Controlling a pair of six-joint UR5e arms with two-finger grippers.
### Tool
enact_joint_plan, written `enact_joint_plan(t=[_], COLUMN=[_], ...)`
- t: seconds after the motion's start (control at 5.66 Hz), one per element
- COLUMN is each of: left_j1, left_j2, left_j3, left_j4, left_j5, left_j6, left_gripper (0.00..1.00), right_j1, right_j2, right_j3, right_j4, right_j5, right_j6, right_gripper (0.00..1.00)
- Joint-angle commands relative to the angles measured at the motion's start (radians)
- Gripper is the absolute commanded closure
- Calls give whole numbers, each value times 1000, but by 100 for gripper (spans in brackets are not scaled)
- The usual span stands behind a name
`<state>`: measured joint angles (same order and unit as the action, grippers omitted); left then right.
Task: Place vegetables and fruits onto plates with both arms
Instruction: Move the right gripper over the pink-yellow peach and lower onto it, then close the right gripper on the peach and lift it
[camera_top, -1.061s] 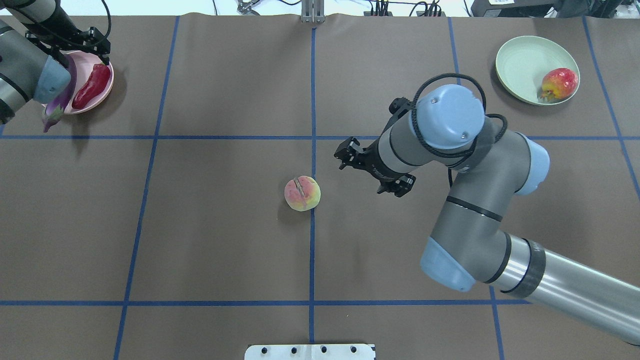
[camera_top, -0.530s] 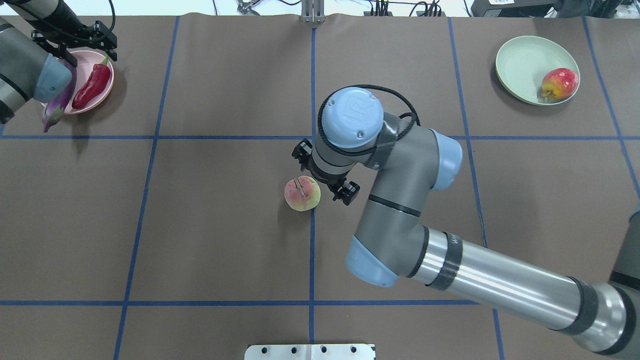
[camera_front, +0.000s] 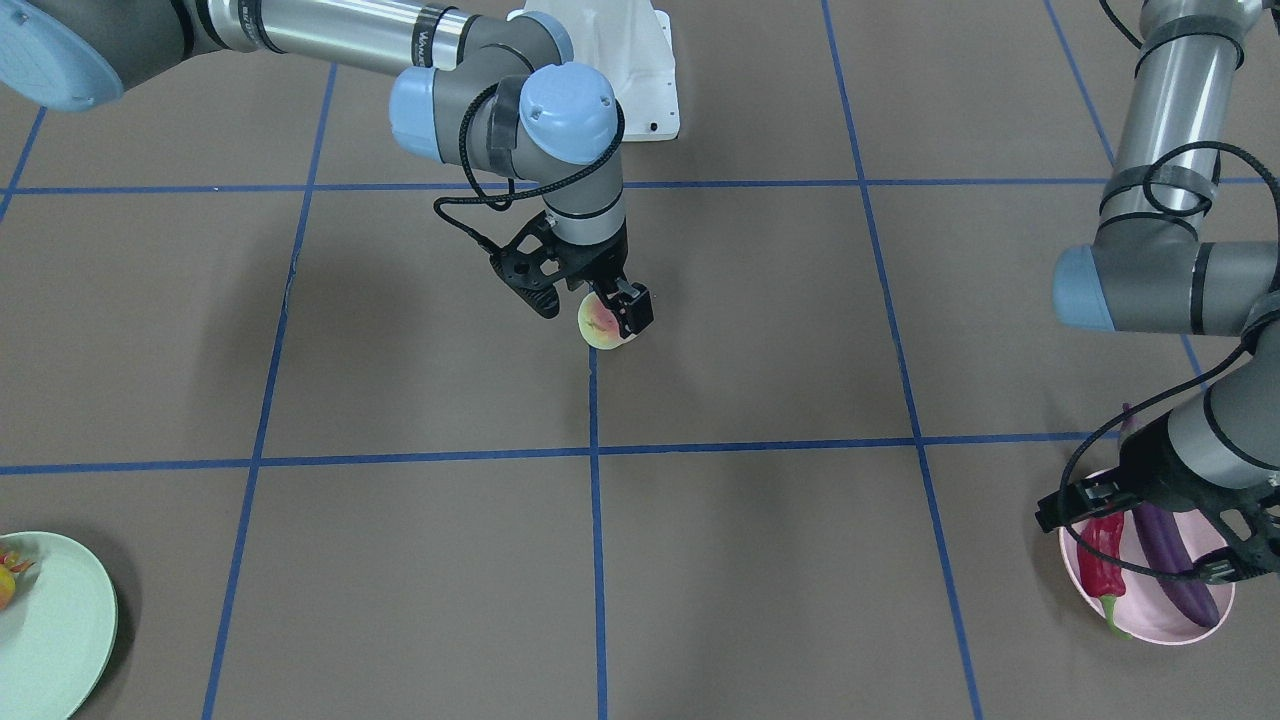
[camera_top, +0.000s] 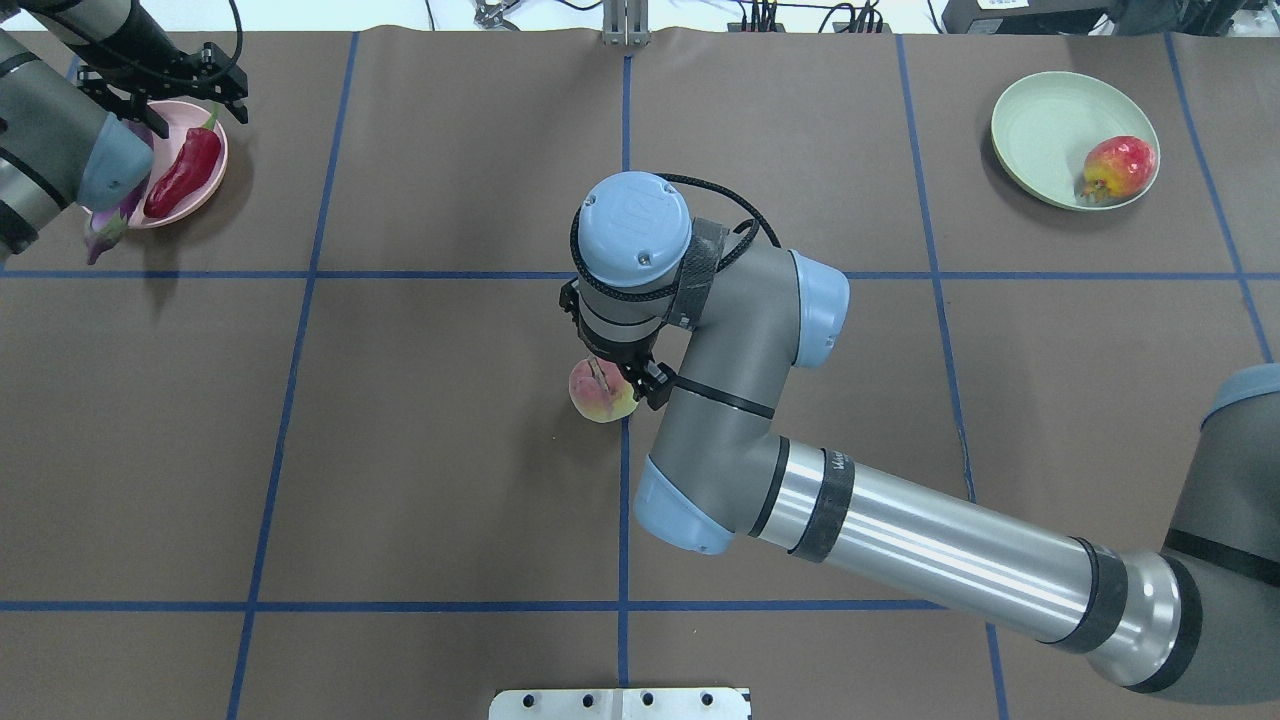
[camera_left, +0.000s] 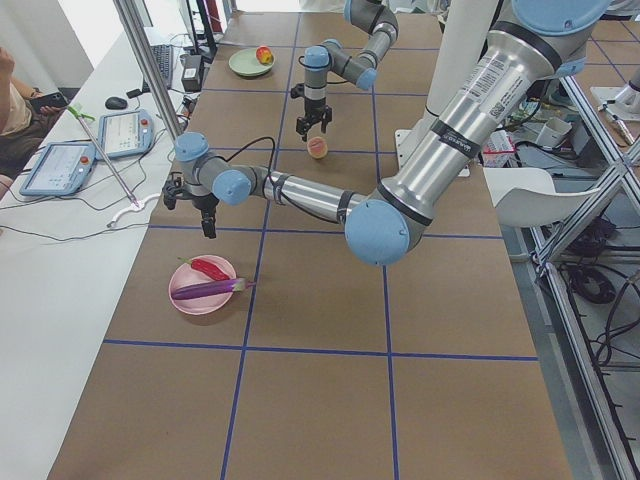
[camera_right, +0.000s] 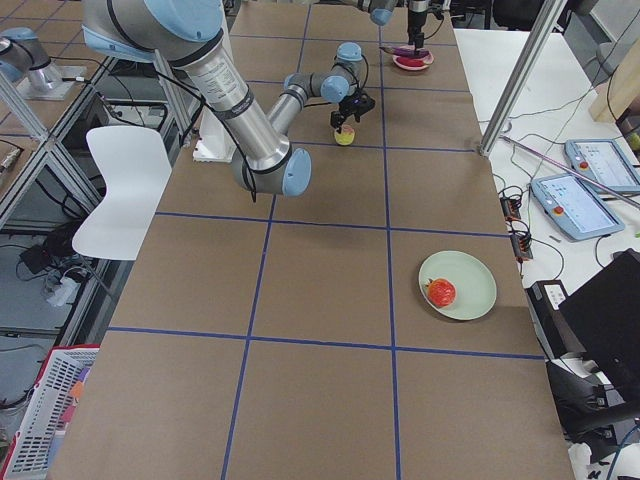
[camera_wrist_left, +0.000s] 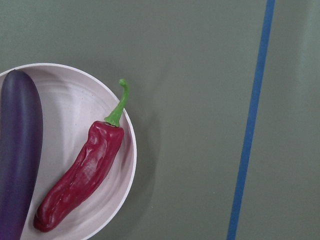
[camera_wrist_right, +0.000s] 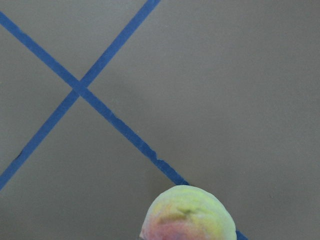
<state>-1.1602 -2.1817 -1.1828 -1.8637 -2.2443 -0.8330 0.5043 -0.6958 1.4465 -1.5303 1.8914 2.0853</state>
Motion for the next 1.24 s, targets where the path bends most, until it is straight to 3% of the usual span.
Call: enact_joint_plan(t=[0.0, 1.06], left_j1=[4, 25], left_j2=[2, 2], left_j3=[-14, -40], left_j4=[0, 1], left_j5=[0, 3], left_j6=[-6, -48], left_gripper=[0, 0], right_j1=[-6, -35], right_j2=[7, 18], right_j3=[-12, -47], right_j4=[1, 10], right_j5=[-5, -41], right_j6=[27, 41], right_gripper=[1, 1])
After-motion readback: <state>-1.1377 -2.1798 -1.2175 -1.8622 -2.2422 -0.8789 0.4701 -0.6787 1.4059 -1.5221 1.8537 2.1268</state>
